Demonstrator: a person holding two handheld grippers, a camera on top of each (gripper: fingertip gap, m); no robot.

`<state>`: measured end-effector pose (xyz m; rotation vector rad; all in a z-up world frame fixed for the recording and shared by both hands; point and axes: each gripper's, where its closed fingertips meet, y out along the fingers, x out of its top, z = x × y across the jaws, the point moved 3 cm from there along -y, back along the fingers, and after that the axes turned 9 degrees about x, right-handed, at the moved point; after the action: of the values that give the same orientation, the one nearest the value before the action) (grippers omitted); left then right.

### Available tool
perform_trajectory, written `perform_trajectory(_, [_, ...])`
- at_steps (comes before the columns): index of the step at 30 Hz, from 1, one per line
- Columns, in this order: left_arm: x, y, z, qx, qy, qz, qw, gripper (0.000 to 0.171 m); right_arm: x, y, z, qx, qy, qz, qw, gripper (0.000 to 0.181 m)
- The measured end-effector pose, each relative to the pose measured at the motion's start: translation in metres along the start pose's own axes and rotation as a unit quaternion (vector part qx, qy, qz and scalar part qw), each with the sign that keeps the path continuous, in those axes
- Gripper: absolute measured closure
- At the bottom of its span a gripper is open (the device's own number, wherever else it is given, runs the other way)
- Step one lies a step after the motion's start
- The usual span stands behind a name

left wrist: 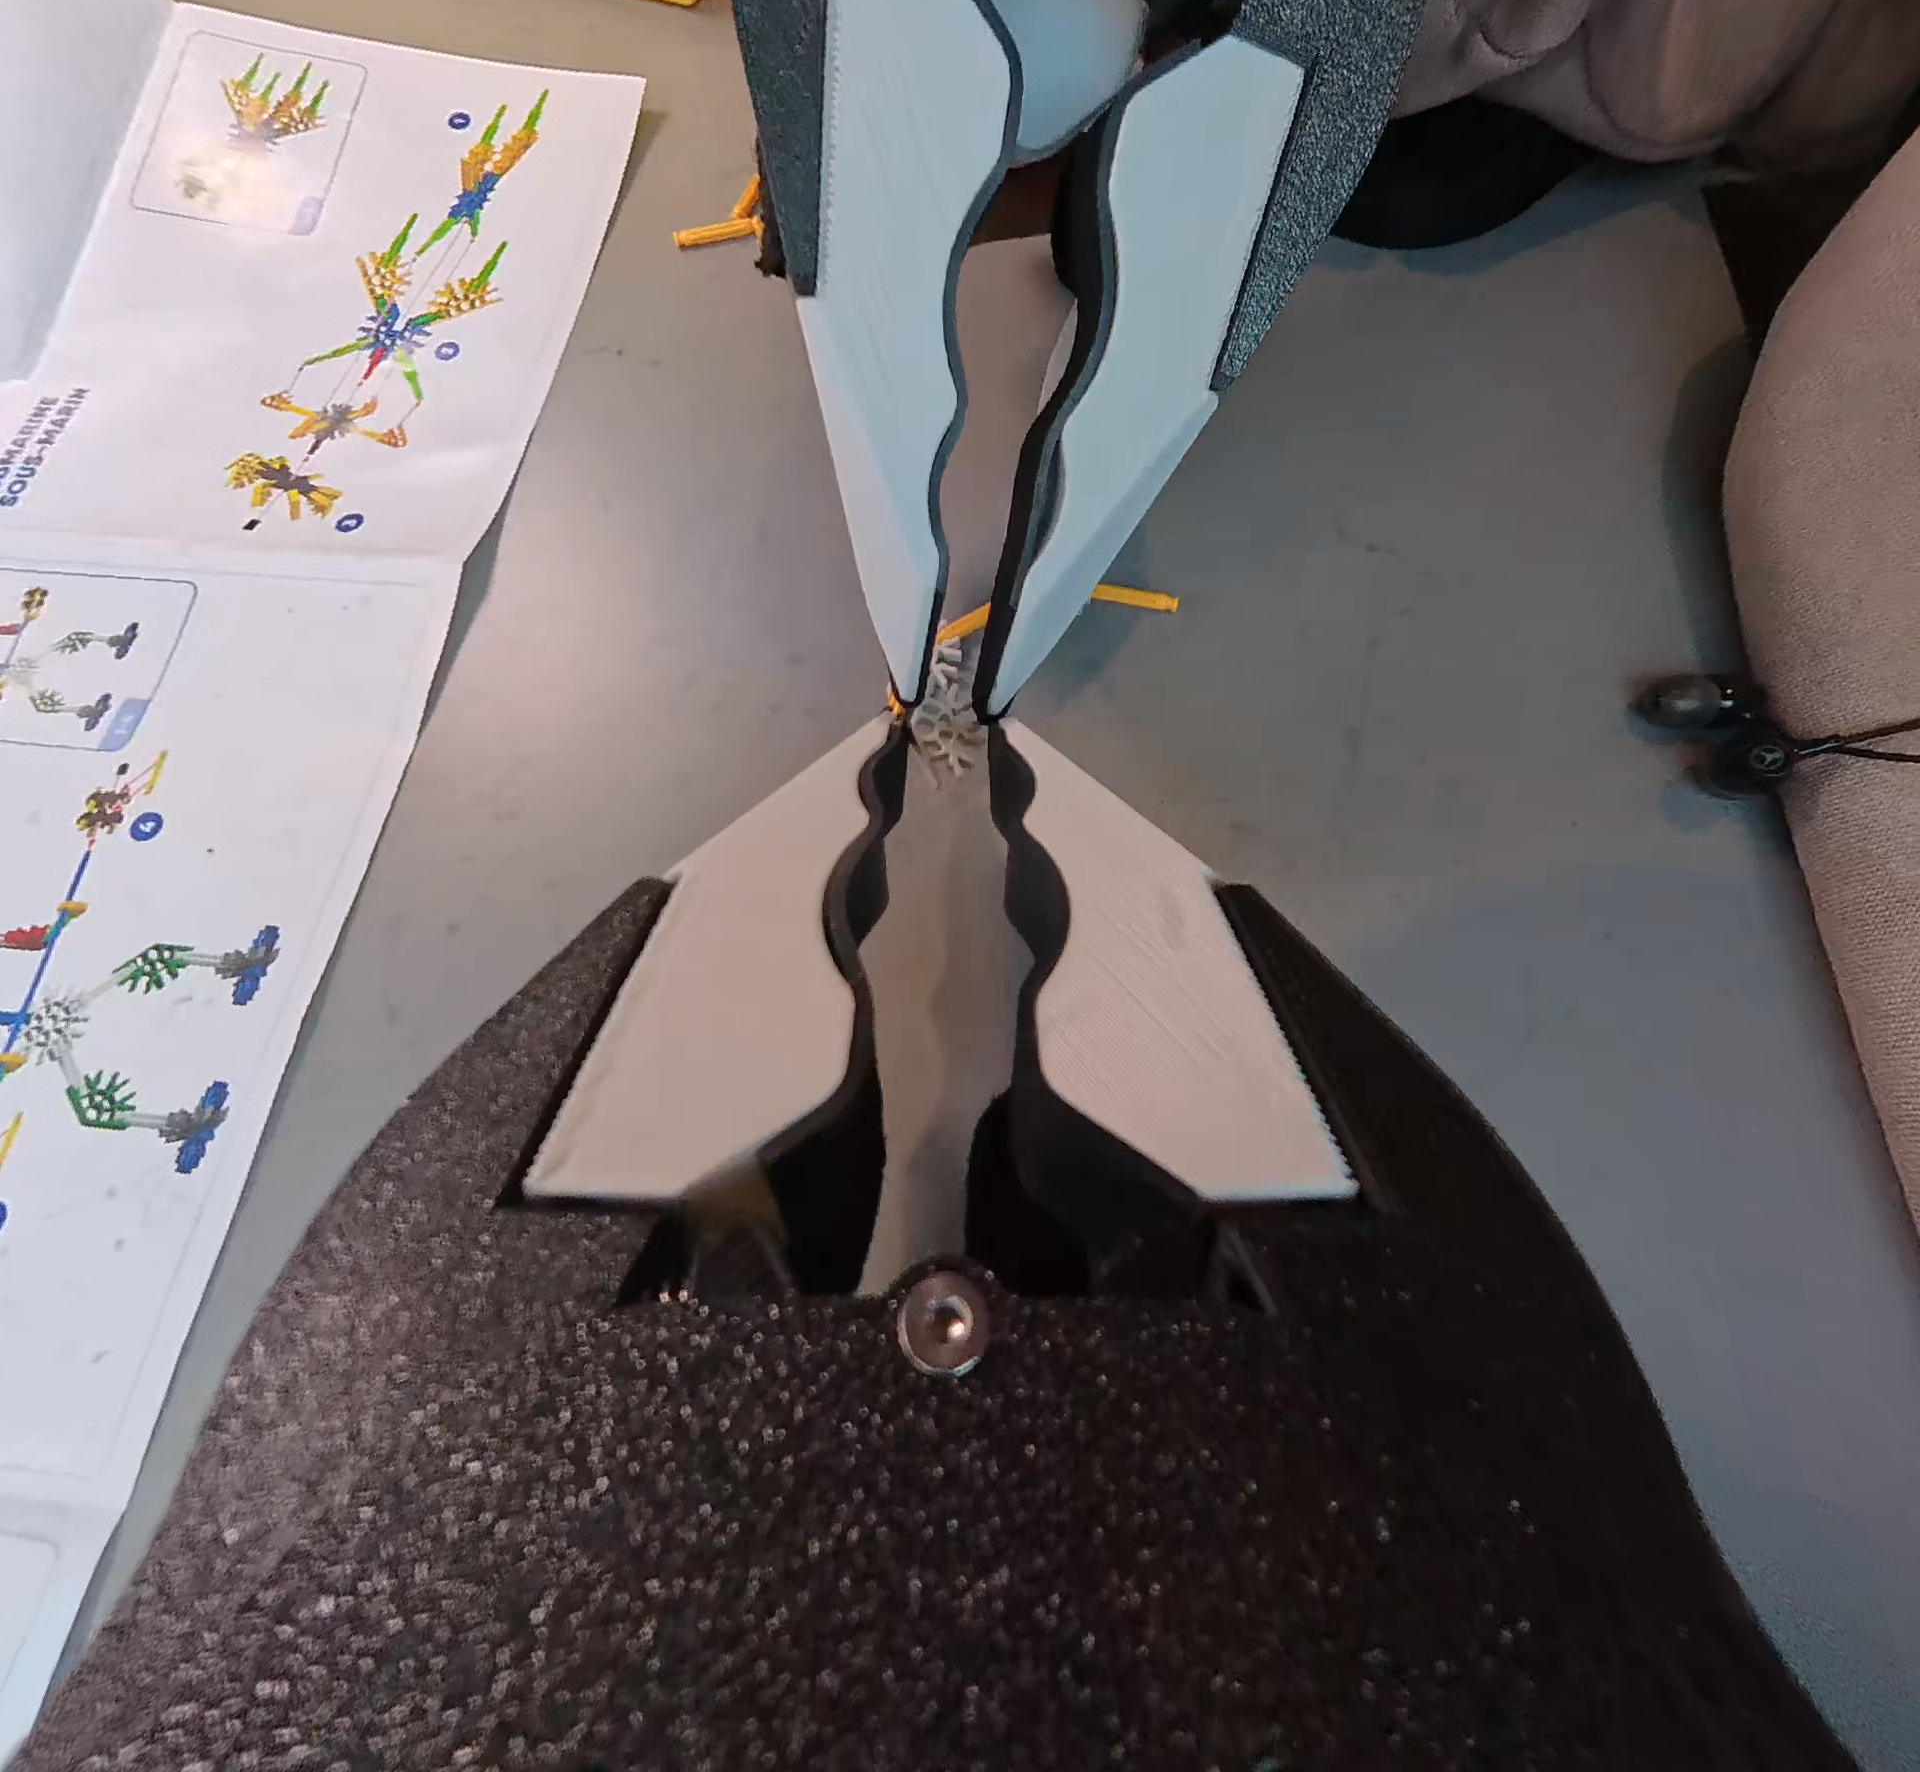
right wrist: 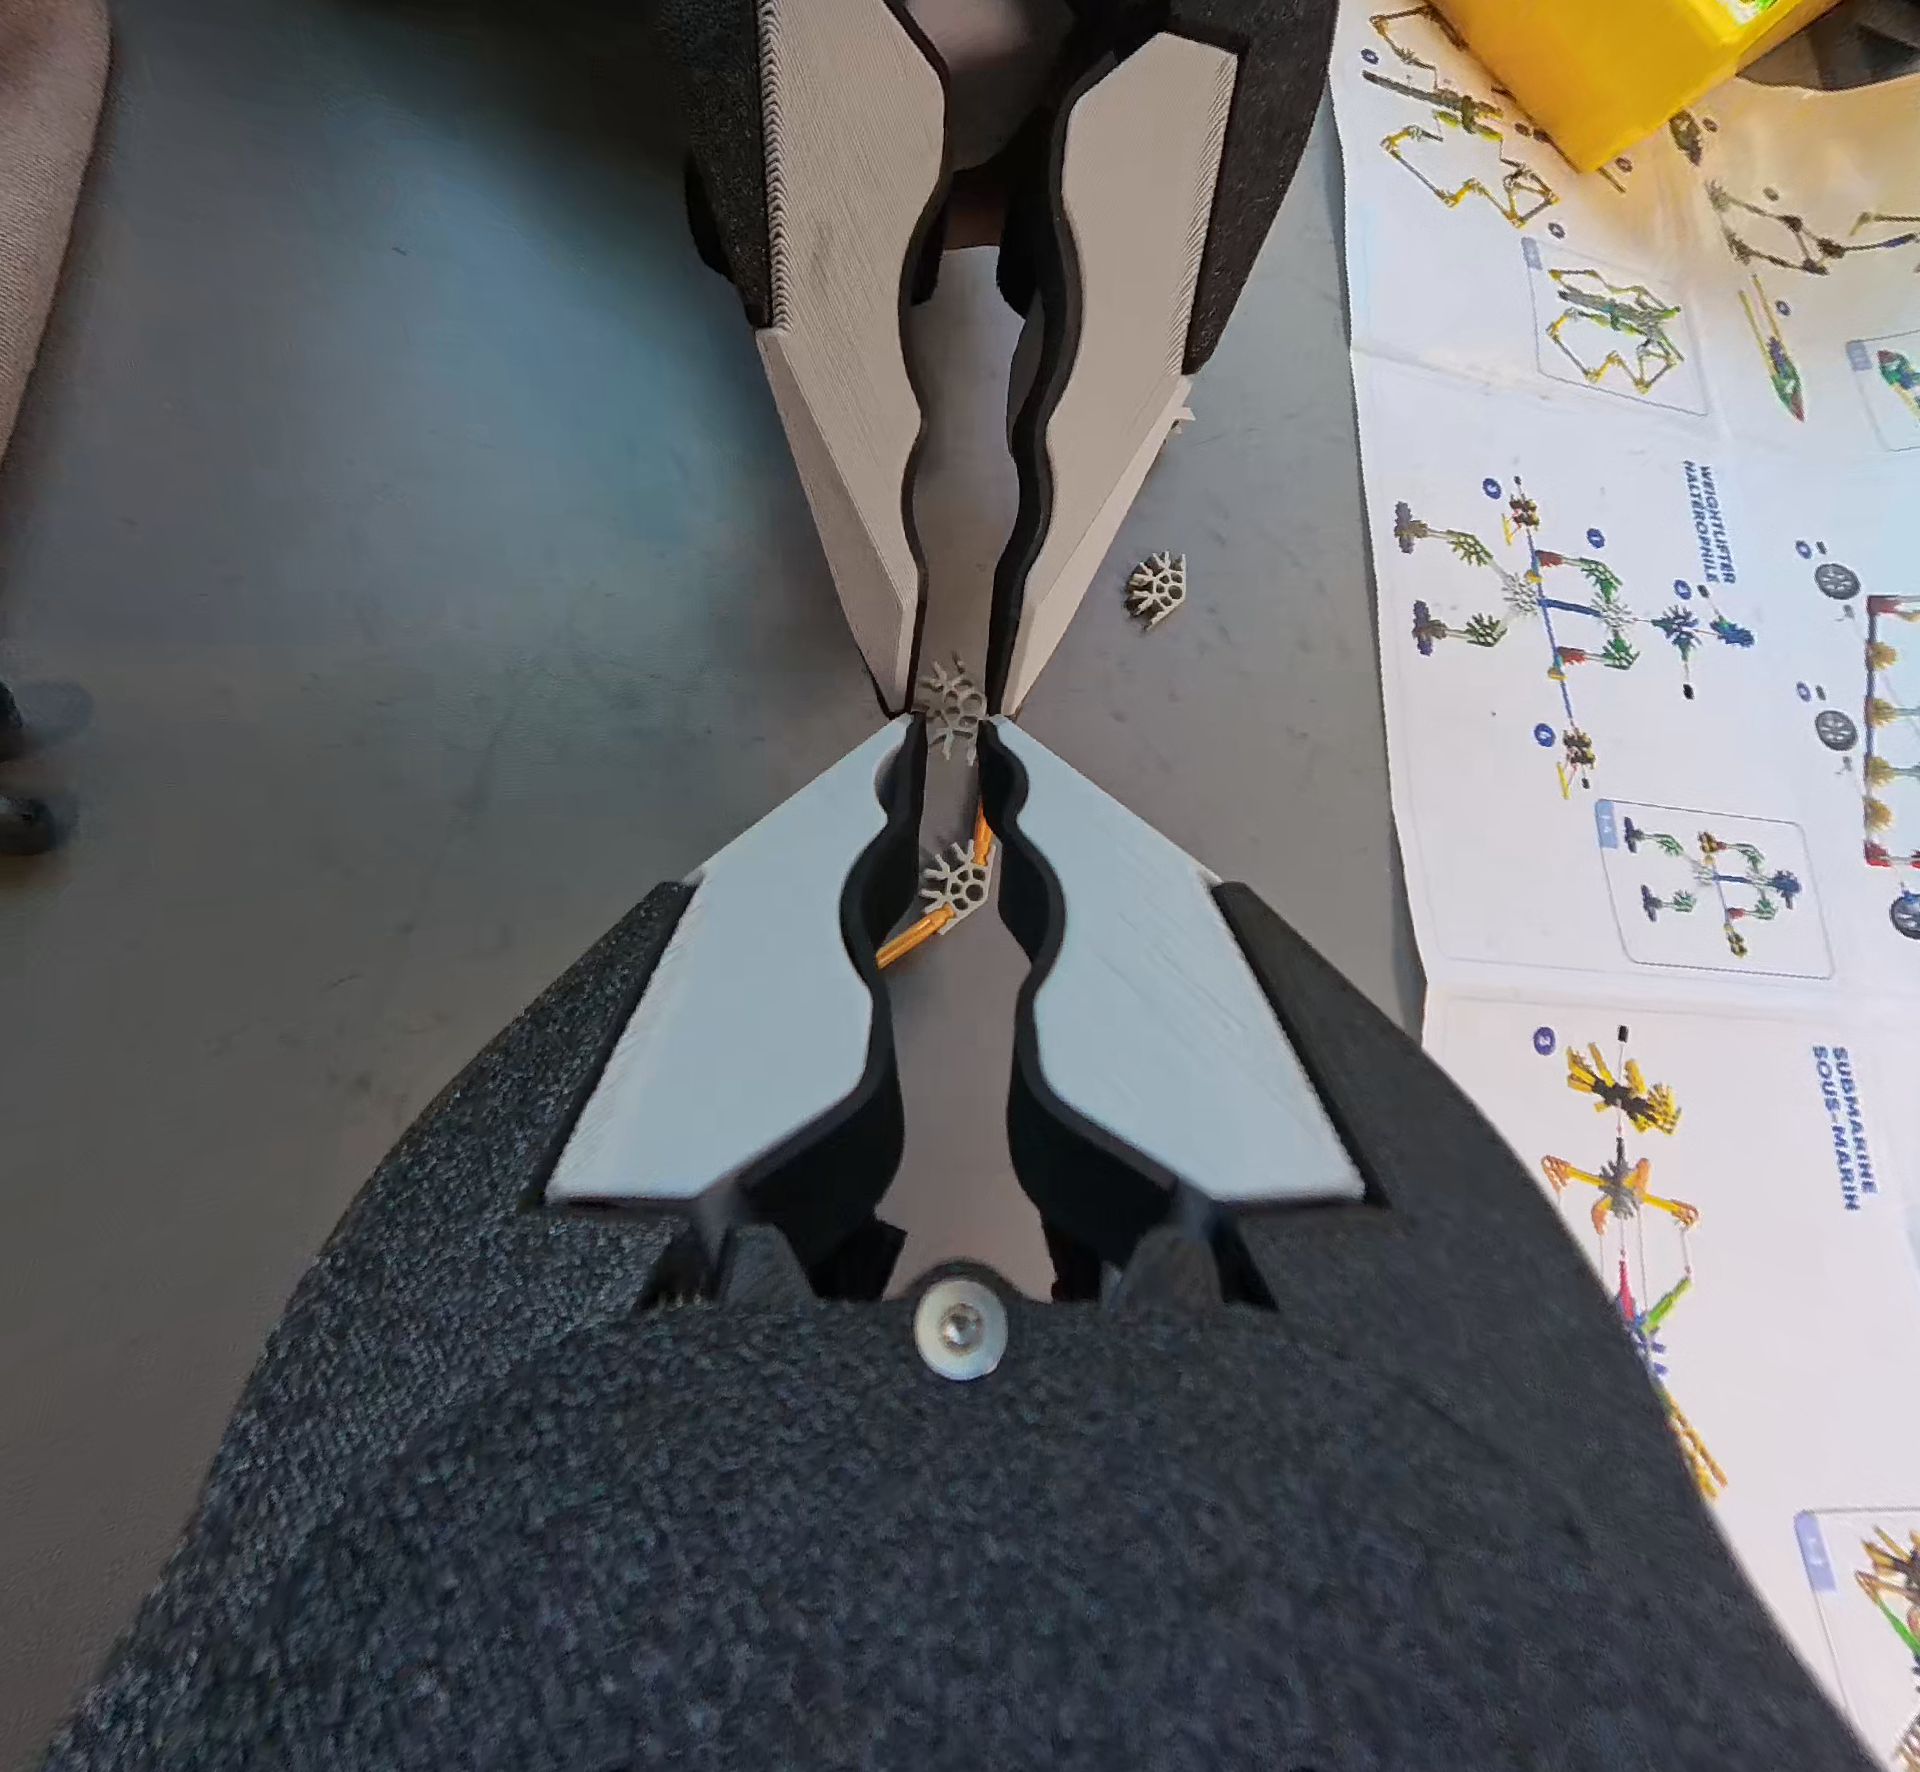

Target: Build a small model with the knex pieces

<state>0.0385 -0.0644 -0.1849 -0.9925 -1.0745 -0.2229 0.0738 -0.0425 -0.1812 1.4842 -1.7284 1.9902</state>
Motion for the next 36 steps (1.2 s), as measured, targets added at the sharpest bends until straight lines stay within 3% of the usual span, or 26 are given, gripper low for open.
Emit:
perform_trajectory(2, [-0.001,-0.001,0.003,0.003,-0.012,0.007,1.0,0.157,-0.003,-0.002,-0.002,-0.001,0.013,0.001,1.0,0.173])
perform_trajectory(5, [-0.006,0.0,0.012,0.019,-0.041,0.025,0.999,0.157,-0.021,-0.003,-0.005,0.012,0.056,0.039,0.998,0.155])
perform_trajectory(11, [-0.016,0.005,0.015,0.019,-0.078,0.054,0.995,0.157,-0.031,0.002,-0.002,0.03,0.088,0.06,0.994,0.168])
perform_trajectory(24, [-0.022,0.01,0.013,0.008,-0.095,0.067,0.993,0.157,-0.031,0.002,-0.002,0.032,0.094,0.056,0.993,0.168])
perform_trajectory(30, [-0.022,0.01,0.012,0.006,-0.094,0.066,0.993,0.157,-0.021,-0.005,-0.004,0.035,0.09,0.018,0.995,0.168])
perform_trajectory(36, [-0.02,0.012,0.008,0.0,-0.089,0.064,0.994,0.157,-0.029,0.001,-0.001,0.04,0.086,0.043,0.995,0.168])
